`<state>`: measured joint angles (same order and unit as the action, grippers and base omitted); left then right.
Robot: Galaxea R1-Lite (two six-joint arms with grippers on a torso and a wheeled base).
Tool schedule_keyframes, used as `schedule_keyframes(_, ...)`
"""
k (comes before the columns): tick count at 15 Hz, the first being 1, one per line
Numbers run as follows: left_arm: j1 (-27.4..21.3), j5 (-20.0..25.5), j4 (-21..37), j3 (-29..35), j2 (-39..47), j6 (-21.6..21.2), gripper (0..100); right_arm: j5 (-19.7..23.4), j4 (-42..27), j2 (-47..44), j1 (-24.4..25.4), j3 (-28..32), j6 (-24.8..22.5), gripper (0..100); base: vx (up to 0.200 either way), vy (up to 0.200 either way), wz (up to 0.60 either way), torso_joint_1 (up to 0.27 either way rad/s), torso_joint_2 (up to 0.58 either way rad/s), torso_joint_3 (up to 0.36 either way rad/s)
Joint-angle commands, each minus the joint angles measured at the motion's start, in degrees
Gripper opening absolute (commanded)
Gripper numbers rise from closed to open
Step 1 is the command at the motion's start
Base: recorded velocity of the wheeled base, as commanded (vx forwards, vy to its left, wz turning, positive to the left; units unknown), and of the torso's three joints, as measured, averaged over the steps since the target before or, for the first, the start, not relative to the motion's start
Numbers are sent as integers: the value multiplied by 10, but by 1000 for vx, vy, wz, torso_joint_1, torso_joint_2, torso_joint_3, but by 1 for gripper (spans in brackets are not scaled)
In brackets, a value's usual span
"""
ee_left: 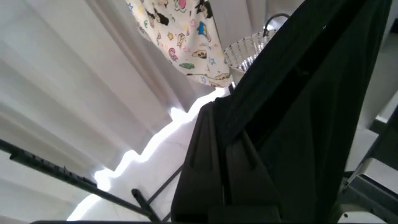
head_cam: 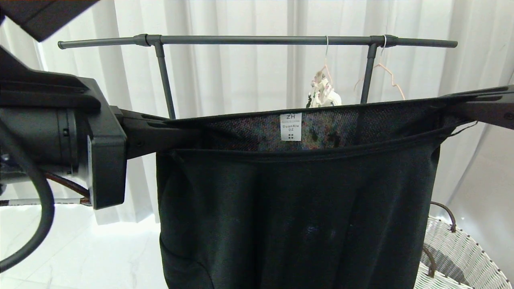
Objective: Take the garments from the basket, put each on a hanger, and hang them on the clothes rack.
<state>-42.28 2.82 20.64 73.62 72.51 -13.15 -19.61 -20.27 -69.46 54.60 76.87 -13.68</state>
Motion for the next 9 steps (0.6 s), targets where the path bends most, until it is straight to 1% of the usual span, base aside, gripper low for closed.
schedule_keyframes(1, -5, 0, -2, 0, 6, 0, 0, 2, -3, 6, 5, -1, 1, 0, 0, 0, 0, 0, 0, 0)
schedule_keyframes(2, -7, 0, -17, 2, 13, 0, 0, 5, -11, 15, 19, -1, 6, 0, 0, 0, 0, 0, 0, 0)
schedule_keyframes(3, -7, 0, -44, 4, 27, 0, 0, 5, -33, 22, 43, 0, 20, 0, 0, 0, 0, 0, 0, 0)
schedule_keyframes(5, -7, -2, -94, 13, 56, -2, 0, 18, -71, 36, 96, 3, 56, 0, 0, 0, 0, 0, 0, 0)
schedule_keyframes(6, -7, -3, -118, 27, 80, -1, 0, 25, -89, 42, 143, 2, 85, 0, 0, 0, 0, 0, 0, 0)
schedule_keyframes(7, -7, -3, -124, 34, 89, -1, 0, 25, -92, 42, 161, 1, 96, 0, 0, 0, 0, 0, 0, 0)
schedule_keyframes(8, -8, -3, -138, 57, 118, 0, 0, 31, -92, 35, 233, -1, 133, 0, 0, 0, 0, 0, 0, 0)
schedule_keyframes(9, -10, -3, -141, 73, 134, 0, 0, 36, -91, 25, 270, -1, 152, 0, 0, 0, 0, 0, 0, 0)
